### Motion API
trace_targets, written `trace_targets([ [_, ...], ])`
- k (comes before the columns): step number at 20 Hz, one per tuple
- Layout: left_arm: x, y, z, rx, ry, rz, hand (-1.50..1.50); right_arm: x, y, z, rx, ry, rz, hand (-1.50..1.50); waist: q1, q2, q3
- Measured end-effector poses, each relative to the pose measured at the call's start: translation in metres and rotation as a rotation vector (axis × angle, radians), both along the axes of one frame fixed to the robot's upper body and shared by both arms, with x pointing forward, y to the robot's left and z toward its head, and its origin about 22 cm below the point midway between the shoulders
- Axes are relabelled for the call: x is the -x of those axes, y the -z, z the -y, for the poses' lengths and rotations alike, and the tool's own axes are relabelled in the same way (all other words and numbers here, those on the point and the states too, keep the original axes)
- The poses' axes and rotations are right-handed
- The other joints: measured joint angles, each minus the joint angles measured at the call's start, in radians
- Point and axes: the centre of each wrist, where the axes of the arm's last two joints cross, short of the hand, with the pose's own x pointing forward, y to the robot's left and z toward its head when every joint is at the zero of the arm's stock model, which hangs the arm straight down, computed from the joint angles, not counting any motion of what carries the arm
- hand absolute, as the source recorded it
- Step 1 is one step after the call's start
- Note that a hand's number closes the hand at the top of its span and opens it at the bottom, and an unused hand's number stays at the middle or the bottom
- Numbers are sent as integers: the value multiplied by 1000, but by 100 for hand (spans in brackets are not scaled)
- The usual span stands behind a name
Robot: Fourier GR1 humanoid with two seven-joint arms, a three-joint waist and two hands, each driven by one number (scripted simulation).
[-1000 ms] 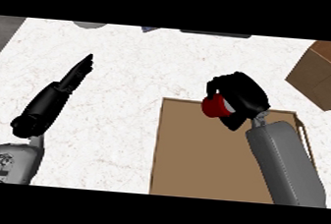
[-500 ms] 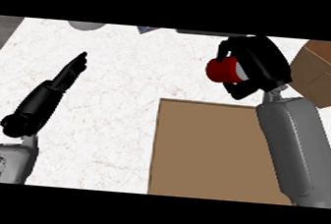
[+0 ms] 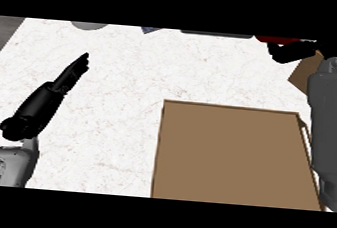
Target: Pick the can from the tray and place it in the cardboard box
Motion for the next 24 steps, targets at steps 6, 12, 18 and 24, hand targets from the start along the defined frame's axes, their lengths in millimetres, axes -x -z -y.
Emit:
trace_targets([
  [6, 0, 6, 2, 2, 9, -1, 0, -22, -15, 58, -60, 137, 4, 150, 9, 4, 0],
  [12, -6, 2, 3, 0, 23, 5, 0, -30, -14, 108, 51, 208, -123, 150, 19, 10, 0],
  [18, -7, -1, 11, 1, 36, 15, 0, -27, -4, 155, 87, 218, -374, 150, 32, 15, 1],
  [24, -4, 1, 12, 2, 45, 17, 0, -13, 12, 195, 125, 210, -559, -150, 44, 19, 0],
])
